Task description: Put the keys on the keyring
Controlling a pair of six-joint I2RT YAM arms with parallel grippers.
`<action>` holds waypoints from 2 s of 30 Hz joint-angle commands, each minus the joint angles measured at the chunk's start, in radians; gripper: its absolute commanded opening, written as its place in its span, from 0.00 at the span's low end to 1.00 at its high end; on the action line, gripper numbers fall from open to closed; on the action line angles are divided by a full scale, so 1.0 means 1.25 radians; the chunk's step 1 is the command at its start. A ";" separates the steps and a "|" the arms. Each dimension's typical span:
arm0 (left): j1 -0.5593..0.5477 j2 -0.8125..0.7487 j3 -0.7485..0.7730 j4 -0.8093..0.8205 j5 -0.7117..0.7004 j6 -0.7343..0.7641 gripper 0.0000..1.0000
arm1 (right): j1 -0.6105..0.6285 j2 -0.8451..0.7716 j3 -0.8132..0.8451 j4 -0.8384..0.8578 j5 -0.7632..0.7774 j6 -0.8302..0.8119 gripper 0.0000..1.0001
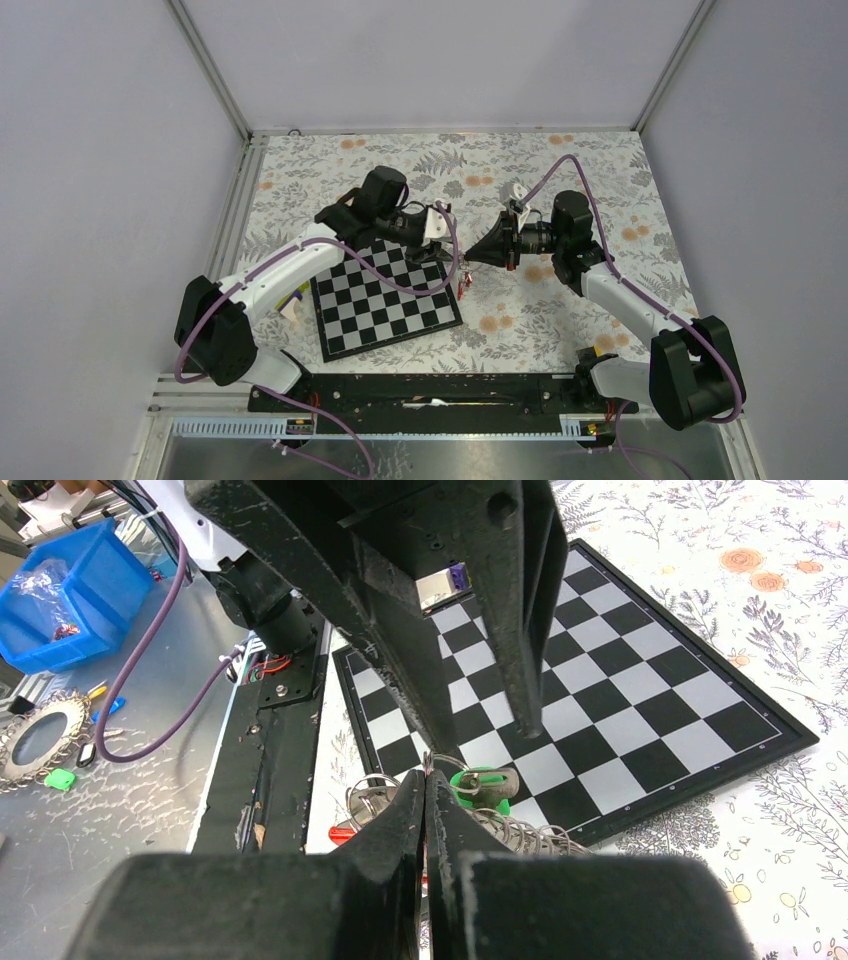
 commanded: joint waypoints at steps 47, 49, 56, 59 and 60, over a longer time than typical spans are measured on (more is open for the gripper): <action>-0.088 0.015 0.008 -0.027 -0.042 0.081 0.00 | -0.014 -0.013 -0.002 0.046 -0.015 -0.003 0.00; -0.093 0.017 0.005 -0.027 -0.041 0.081 0.00 | -0.014 -0.012 -0.004 0.050 -0.013 -0.001 0.00; -0.095 0.011 0.013 -0.028 -0.077 0.070 0.08 | -0.015 -0.013 -0.004 0.035 -0.012 -0.018 0.00; -0.094 0.000 0.017 -0.027 -0.111 0.061 0.24 | -0.017 -0.014 -0.001 0.014 -0.013 -0.031 0.00; -0.092 -0.005 0.017 -0.026 -0.120 0.058 0.29 | -0.017 -0.014 -0.001 0.007 -0.013 -0.051 0.00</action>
